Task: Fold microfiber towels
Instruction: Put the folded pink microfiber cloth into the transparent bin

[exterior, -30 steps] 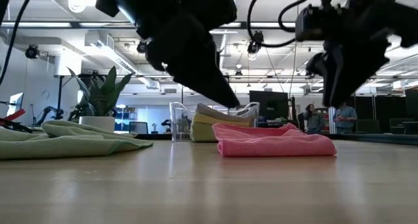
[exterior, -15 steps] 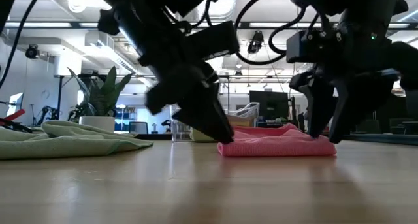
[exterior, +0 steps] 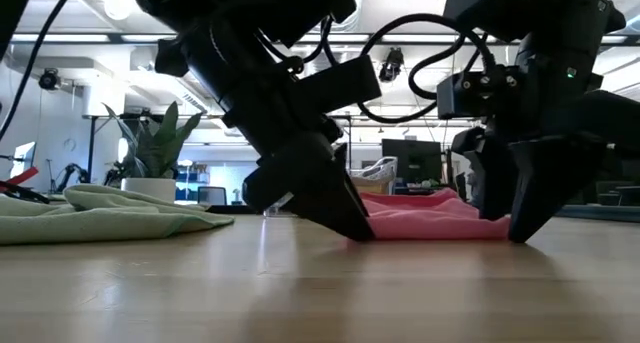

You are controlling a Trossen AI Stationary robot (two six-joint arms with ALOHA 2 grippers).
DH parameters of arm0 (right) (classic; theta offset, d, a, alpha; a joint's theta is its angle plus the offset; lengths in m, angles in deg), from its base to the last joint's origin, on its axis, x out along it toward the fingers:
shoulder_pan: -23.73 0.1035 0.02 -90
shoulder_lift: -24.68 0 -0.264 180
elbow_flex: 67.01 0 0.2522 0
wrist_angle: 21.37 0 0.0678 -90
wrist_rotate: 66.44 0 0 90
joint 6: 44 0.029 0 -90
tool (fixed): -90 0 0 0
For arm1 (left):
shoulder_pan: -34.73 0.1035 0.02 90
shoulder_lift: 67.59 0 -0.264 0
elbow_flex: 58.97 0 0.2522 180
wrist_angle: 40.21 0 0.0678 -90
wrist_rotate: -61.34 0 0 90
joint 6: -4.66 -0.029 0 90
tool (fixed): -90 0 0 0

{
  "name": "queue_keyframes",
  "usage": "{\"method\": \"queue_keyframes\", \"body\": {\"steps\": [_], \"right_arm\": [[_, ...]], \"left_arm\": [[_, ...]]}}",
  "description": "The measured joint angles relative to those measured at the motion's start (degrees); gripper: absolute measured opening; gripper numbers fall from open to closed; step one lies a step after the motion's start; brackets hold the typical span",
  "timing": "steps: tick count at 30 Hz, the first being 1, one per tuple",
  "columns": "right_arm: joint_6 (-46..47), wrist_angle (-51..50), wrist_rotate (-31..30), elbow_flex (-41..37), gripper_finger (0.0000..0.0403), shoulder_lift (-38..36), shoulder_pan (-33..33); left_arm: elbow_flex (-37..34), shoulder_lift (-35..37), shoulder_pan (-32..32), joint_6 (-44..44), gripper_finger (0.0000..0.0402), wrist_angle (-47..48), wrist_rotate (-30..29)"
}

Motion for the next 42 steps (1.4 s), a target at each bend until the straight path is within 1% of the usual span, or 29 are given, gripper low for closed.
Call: {"method": "queue_keyframes", "body": {"steps": [4,7,16,18,25,27,30,33,37,42], "right_arm": [[0.7,0.1,0.0,0.0,0.0187,0.0,0.0],[0.7,0.2,0.2,0.0,0.0158,0.1,-0.3],[1.3,0.4,0.0,0.0,0.0044,0.1,-3.0],[2.6,0.3,-0.2,-0.1,0.0020,-0.3,-3.3],[4.2,-1.3,-1.0,0.5,0.0013,-4.6,-3.5],[3.9,-1.6,-0.9,1.9,0.0013,-6.4,-3.7],[3.7,-4.9,-1.1,4.7,0.0013,-8.1,-4.4],[2.5,-8.3,-3.7,8.6,0.0013,-9.2,-5.4],[-0.5,-11.6,-4.9,13.8,0.0012,-9.4,-8.3],[-2.6,-14.3,-5.1,18.5,0.0012,-8.6,-14.2]], "left_arm": [[-0.1,-0.2,0.4,0.1,0.0135,-2.1,-1.2],[-0.2,-0.2,1.1,0.0,0.0120,-2.1,-1.3],[-0.6,-0.5,2.1,-0.6,0.0013,-2.3,-1.7],[-0.5,-0.5,2.2,-0.5,0.0006,-2.2,-1.7],[-0.4,3.1,2.4,-0.4,0.0008,1.1,-0.7],[-0.2,5.2,2.7,-0.3,0.0008,3.1,-0.2],[0.2,8.6,3.8,-0.4,0.0008,7.8,1.7],[0.5,12.0,5.5,-0.5,0.0008,12.0,1.9],[0.6,17.2,8.2,-0.5,0.0008,15.4,1.7],[0.5,23.0,12.9,-2.2,0.0008,17.9,1.1]]}}
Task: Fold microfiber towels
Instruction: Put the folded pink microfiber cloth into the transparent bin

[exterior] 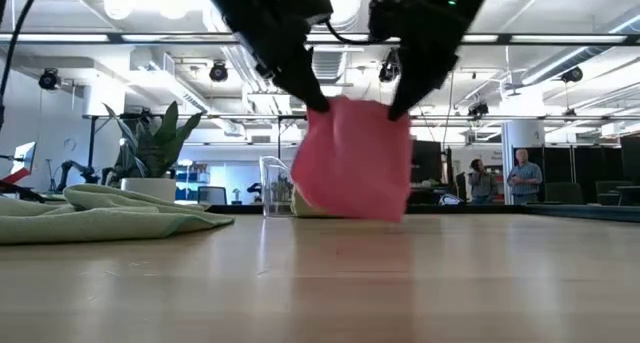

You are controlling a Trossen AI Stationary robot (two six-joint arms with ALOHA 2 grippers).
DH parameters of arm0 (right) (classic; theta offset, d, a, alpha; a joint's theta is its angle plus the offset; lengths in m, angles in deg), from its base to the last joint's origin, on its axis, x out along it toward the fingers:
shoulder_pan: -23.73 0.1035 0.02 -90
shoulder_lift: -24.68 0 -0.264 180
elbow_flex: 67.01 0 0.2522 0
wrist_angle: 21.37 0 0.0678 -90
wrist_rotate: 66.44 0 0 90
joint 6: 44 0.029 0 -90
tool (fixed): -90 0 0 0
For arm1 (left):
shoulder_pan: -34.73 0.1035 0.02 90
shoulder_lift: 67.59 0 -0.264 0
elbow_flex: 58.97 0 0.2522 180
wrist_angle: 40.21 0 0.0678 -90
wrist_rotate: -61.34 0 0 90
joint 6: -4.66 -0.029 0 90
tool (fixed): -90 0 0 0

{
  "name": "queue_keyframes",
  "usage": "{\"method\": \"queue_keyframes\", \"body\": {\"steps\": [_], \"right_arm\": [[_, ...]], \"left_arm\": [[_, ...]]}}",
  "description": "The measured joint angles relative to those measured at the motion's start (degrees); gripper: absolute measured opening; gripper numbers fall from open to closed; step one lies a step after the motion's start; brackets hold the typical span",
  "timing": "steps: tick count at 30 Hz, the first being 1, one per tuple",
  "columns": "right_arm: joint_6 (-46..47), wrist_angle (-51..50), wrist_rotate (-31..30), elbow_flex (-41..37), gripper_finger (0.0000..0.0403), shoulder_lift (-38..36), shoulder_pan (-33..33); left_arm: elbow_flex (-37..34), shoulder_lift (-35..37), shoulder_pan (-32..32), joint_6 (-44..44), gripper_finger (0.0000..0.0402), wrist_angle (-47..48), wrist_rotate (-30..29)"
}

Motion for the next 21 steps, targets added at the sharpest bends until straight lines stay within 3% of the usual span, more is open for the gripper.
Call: {"method": "queue_keyframes", "body": {"steps": [7,14,21], "right_arm": [[-3.0,-0.4,0.1,6.6,0.0012,0.0,-8.7],[-7.7,0.3,0.2,13.1,0.0011,0.3,-17.4],[-11.0,1.5,0.3,17.9,0.0011,2.0,-26.6]], "left_arm": [[0.3,5.3,7.3,-6.2,0.0008,-0.2,-0.7],[3.9,6.1,15.1,-15.0,0.0008,-0.9,-1.5],[4.8,6.0,23.7,-18.0,0.0008,-8.4,-1.5]]}}
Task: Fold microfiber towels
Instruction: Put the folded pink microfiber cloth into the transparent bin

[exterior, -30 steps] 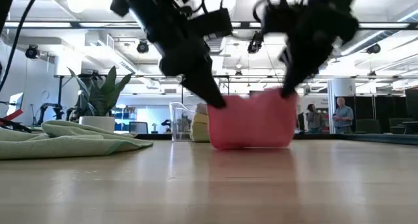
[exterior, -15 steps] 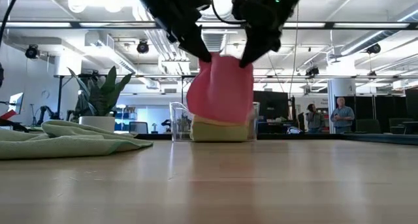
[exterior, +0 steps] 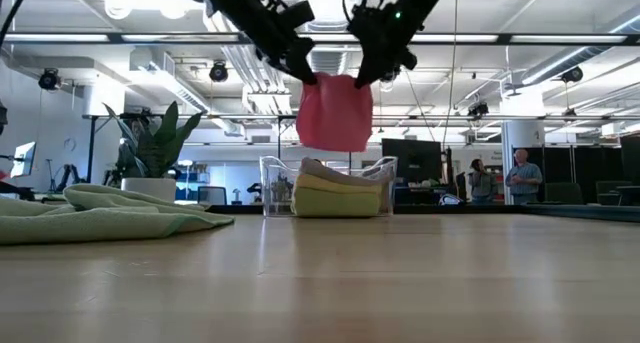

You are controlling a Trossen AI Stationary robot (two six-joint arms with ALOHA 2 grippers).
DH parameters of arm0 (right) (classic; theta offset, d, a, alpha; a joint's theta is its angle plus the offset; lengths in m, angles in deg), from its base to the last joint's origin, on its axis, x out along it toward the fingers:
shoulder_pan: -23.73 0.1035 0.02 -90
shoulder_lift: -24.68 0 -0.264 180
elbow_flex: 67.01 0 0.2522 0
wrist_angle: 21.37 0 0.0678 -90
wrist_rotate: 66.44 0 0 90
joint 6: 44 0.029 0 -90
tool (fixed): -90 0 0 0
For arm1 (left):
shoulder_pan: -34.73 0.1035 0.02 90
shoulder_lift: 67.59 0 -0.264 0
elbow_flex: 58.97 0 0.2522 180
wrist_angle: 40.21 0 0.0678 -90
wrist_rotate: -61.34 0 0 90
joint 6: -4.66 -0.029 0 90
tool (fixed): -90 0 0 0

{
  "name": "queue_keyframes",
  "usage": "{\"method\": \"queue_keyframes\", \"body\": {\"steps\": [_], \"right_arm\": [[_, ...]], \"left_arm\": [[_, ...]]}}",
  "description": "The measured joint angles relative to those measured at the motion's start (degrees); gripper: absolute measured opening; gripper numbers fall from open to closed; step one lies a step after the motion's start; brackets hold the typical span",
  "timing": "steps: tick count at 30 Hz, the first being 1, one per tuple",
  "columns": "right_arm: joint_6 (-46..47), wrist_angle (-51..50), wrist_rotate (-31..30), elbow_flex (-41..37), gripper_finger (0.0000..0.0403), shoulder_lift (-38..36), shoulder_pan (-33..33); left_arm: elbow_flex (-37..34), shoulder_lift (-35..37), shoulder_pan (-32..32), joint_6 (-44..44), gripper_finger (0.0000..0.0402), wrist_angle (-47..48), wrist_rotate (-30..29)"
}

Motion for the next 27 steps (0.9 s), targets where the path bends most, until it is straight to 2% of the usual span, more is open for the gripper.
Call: {"method": "queue_keyframes", "body": {"steps": [2,6,8,16,22,27], "right_arm": [[-0.4,0.7,1.2,1.2,0.0011,1.7,-2.0],[-0.9,1.1,2.6,4.8,0.0011,6.5,-5.5],[-1.1,1.1,2.8,6.8,0.0011,9.1,-6.7],[-4.0,-0.3,2.9,17.8,0.0011,18.2,-9.8],[-9.8,-2.7,2.9,27.1,0.0011,24.8,-13.2],[-15.4,-6.3,2.9,35.1,0.0011,29.3,-16.2]], "left_arm": [[0.0,0.0,2.4,-1.2,0.0008,-2.0,0.8],[0.0,-1.2,6.9,-2.8,0.0008,-4.2,7.8],[-0.1,-2.5,8.7,-3.5,0.0008,-4.5,9.1],[1.3,-8.2,12.5,-8.6,0.0008,-8.7,8.7],[4.1,-11.4,15.0,-10.4,0.0008,-14.1,8.5],[6.8,-14.9,17.4,-10.4,0.0008,-14.5,8.2]]}}
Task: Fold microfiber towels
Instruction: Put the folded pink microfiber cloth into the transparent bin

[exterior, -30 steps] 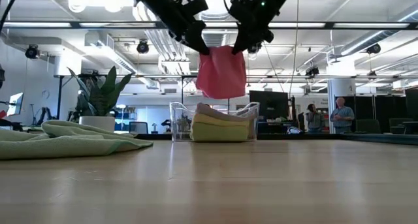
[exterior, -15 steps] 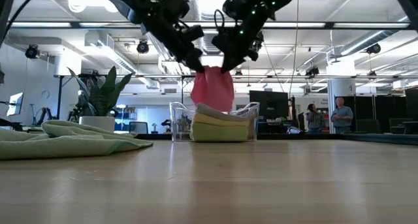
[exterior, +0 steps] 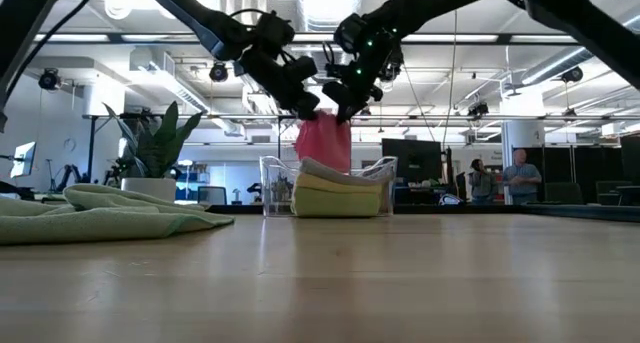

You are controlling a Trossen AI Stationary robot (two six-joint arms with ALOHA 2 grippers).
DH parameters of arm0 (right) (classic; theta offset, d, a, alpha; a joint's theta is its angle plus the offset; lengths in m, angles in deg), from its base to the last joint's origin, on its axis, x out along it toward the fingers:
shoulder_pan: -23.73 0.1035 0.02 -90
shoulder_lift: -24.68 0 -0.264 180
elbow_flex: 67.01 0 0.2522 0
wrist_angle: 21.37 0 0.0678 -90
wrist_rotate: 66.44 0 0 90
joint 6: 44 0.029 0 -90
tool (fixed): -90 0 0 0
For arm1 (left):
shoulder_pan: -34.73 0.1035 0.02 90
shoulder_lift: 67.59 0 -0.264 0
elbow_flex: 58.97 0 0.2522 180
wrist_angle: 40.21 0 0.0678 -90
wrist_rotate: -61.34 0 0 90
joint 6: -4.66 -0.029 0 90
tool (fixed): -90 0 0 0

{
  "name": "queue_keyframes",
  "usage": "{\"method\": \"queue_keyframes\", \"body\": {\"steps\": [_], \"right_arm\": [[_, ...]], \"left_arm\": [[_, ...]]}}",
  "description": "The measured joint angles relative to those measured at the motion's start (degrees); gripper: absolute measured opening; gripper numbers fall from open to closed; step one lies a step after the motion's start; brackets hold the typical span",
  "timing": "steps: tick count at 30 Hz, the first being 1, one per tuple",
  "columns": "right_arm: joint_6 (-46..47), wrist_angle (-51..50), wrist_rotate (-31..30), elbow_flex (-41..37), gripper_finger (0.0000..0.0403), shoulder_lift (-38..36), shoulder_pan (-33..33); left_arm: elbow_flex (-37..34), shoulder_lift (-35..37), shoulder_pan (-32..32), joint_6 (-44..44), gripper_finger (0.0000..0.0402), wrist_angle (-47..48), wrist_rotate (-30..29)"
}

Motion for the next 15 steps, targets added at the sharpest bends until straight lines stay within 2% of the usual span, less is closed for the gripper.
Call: {"method": "queue_keyframes", "body": {"steps": [6,8,12,15], "right_arm": [[-1.8,-7.8,0.5,4.1,0.0011,2.1,-2.4],[-2.4,-12.8,2.7,4.0,0.0011,2.7,-2.7],[-2.0,-20.0,8.1,2.3,0.0011,3.6,-2.7],[-1.8,-23.2,8.3,0.9,0.0011,4.0,-2.4]], "left_arm": [[1.9,-3.2,1.0,0.5,0.0008,0.2,0.4],[1.9,-3.6,0.9,1.2,0.0008,1.6,1.4],[1.9,-3.6,-0.1,7.4,0.0008,9.7,9.1],[1.8,-3.6,-0.9,9.7,0.0008,14.4,13.6]]}}
